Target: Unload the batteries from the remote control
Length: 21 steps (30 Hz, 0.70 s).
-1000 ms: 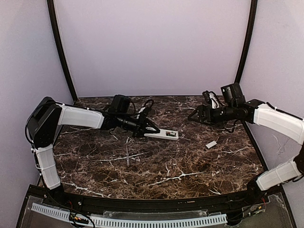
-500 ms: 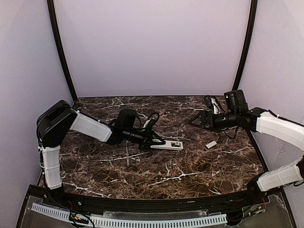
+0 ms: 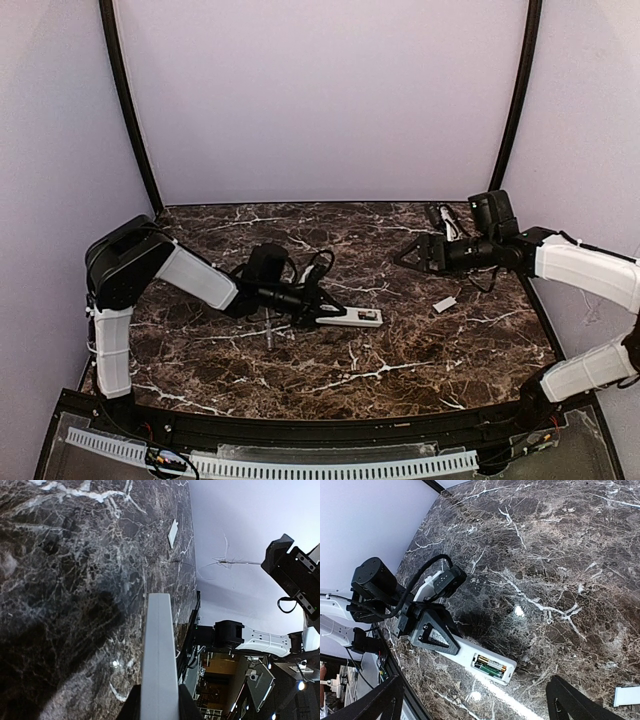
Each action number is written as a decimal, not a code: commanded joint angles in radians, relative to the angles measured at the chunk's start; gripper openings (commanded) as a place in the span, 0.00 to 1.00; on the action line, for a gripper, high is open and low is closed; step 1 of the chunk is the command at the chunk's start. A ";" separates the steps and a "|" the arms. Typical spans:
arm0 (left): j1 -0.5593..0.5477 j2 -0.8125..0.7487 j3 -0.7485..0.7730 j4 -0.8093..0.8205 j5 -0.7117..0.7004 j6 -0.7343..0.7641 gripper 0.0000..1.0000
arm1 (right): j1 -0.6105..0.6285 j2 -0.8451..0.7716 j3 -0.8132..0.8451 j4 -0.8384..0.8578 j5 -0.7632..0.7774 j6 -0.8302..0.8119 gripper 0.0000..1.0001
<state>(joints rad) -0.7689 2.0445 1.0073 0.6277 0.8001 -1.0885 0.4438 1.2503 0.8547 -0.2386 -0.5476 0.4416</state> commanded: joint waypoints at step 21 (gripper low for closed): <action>-0.004 0.057 0.092 -0.290 -0.052 0.239 0.53 | -0.005 -0.007 -0.050 0.069 -0.036 0.022 0.99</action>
<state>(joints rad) -0.7689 2.1078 1.0813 0.4458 0.7731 -0.9092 0.4438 1.2568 0.8177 -0.1955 -0.5732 0.4541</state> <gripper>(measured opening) 0.505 0.986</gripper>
